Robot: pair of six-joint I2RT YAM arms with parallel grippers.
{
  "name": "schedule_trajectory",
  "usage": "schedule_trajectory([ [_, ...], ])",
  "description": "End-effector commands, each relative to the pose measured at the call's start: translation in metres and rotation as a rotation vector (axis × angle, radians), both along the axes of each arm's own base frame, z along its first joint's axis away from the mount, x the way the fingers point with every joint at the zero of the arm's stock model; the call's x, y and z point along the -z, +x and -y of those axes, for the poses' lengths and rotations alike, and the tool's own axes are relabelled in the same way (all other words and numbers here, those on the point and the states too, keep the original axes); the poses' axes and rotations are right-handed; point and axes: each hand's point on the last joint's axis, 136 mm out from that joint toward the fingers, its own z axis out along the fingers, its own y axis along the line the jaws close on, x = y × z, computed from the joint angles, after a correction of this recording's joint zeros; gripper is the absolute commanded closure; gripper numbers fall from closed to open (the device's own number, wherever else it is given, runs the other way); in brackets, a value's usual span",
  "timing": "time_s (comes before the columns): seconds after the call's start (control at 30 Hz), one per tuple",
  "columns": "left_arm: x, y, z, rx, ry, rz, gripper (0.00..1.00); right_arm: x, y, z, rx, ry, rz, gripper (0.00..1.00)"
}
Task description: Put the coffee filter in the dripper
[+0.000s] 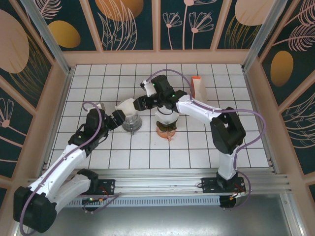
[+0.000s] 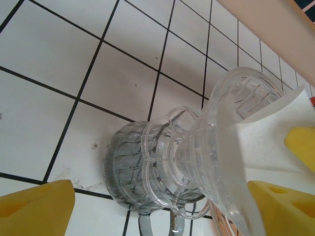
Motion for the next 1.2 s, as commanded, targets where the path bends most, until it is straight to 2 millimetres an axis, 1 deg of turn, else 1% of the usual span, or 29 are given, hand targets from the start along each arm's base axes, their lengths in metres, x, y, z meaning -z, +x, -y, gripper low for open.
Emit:
schedule_trajectory([
  [0.0,-0.005,0.001,0.000,0.000,-0.019,0.017,0.11,0.008,0.000,-0.002,0.007,-0.011,0.011,0.38],
  [0.07,-0.004,0.001,0.000,-0.001,-0.020,0.016,0.11,0.003,0.001,-0.002,0.010,-0.003,0.021,0.37],
  [0.23,-0.003,0.001,0.000,-0.001,-0.018,0.015,0.11,-0.026,0.004,-0.002,0.025,0.037,0.078,0.34],
  [0.33,-0.002,0.002,0.000,-0.002,-0.018,0.012,0.11,-0.039,0.005,0.001,0.036,0.050,0.104,0.33],
  [0.5,0.000,0.002,0.000,-0.004,-0.018,0.010,0.11,-0.050,-0.003,0.006,0.042,0.065,0.124,0.33],
  [0.6,0.000,0.002,0.001,-0.004,-0.018,0.008,0.11,-0.048,-0.013,0.005,0.026,0.053,0.127,0.33],
  [0.77,0.000,0.002,0.001,-0.005,-0.019,0.010,0.10,-0.034,-0.025,0.004,0.013,0.002,0.129,0.32],
  [0.9,0.000,0.002,0.000,-0.005,-0.019,0.010,0.10,-0.026,-0.028,0.007,0.023,-0.018,0.128,0.32],
  [1.03,-0.003,0.002,-0.001,-0.010,-0.021,0.016,0.09,-0.019,-0.026,0.009,0.035,-0.044,0.132,0.32],
  [1.17,-0.017,0.002,-0.004,-0.021,-0.017,0.045,0.08,-0.017,-0.026,0.008,0.037,-0.052,0.135,0.32],
])
